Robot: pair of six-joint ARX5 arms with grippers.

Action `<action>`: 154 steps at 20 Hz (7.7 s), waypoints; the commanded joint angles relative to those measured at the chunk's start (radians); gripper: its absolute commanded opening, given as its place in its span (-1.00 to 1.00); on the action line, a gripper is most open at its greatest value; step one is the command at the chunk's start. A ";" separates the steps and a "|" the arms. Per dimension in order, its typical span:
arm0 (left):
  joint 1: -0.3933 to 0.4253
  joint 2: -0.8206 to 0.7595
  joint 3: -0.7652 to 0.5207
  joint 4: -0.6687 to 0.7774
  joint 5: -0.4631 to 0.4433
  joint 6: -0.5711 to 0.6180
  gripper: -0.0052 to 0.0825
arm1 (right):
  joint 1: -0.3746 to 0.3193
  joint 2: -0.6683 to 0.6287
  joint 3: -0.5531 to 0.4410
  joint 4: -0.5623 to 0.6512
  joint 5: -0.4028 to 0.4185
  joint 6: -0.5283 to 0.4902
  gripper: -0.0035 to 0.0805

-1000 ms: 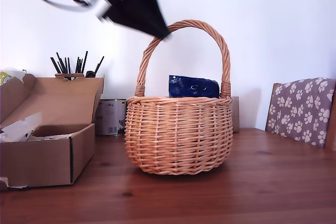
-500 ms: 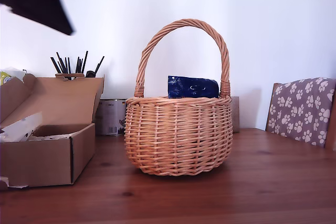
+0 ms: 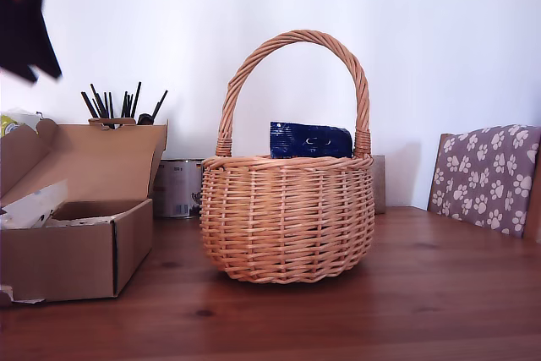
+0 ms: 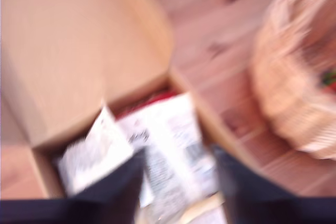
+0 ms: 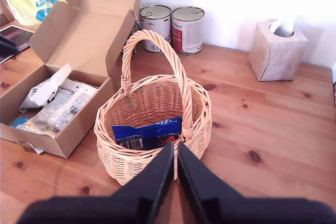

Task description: Move the bags of Easter eggs from the cardboard box on the left into the woven basket on the right side.

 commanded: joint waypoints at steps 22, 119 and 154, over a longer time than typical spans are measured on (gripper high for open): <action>-0.008 0.523 0.085 0.027 -0.330 -0.145 0.80 | 0.098 0.080 0.000 0.047 -0.222 0.004 -0.95; -0.197 -0.101 -0.013 -0.022 0.047 0.087 -0.93 | 0.098 0.078 0.000 0.043 -0.203 -0.014 -0.95; -0.004 0.283 -0.063 -0.033 -0.010 0.187 0.91 | 0.150 0.126 0.000 0.047 -0.362 -0.052 -0.95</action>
